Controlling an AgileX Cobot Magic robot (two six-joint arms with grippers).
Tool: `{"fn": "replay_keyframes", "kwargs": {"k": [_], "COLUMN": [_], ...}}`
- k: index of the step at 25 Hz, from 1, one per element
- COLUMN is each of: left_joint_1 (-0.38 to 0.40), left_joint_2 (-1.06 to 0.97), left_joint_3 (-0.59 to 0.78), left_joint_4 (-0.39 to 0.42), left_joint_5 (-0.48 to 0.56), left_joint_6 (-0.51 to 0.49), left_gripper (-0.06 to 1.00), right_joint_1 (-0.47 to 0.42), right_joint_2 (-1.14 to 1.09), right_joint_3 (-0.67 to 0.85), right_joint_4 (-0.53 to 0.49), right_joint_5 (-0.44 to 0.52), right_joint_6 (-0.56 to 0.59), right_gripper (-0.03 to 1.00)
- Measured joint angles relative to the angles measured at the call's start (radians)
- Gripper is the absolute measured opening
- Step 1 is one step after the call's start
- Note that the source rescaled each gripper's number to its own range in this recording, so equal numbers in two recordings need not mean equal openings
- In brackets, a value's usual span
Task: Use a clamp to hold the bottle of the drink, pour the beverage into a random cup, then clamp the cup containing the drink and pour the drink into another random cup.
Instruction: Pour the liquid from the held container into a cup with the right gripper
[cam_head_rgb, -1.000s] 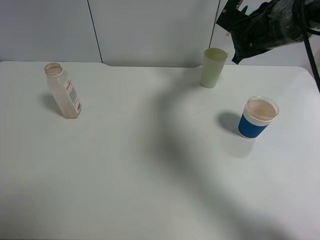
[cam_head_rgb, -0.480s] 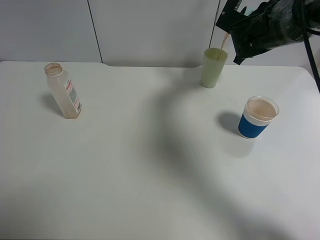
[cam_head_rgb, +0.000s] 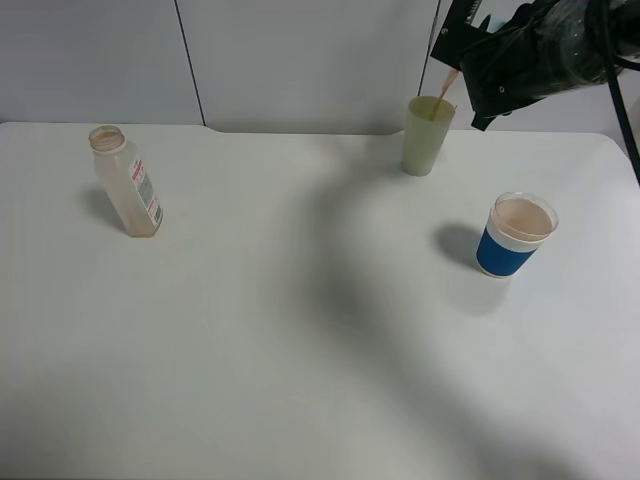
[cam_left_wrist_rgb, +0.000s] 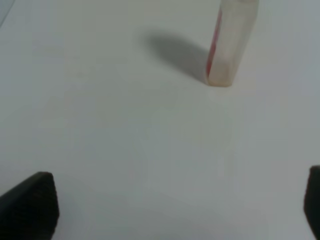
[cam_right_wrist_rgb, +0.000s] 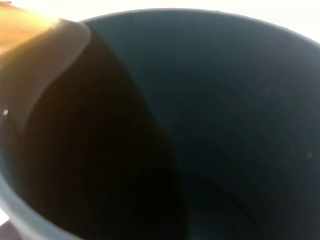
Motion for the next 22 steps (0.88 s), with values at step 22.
{"fn": "replay_keyframes", "kwargs": {"k": [22], "left_joint_1": [0.000], "left_joint_2": [0.000], "left_joint_3": [0.000], "left_joint_4": [0.000], "left_joint_5": [0.000], "left_joint_6": [0.000], "left_gripper": [1.00], "right_joint_1": [0.000], "right_joint_2": [0.000], "right_joint_3": [-0.004], "right_joint_4": [0.000], "right_joint_5": [0.007], "right_joint_6": [-0.115], "right_gripper": [0.01]}}
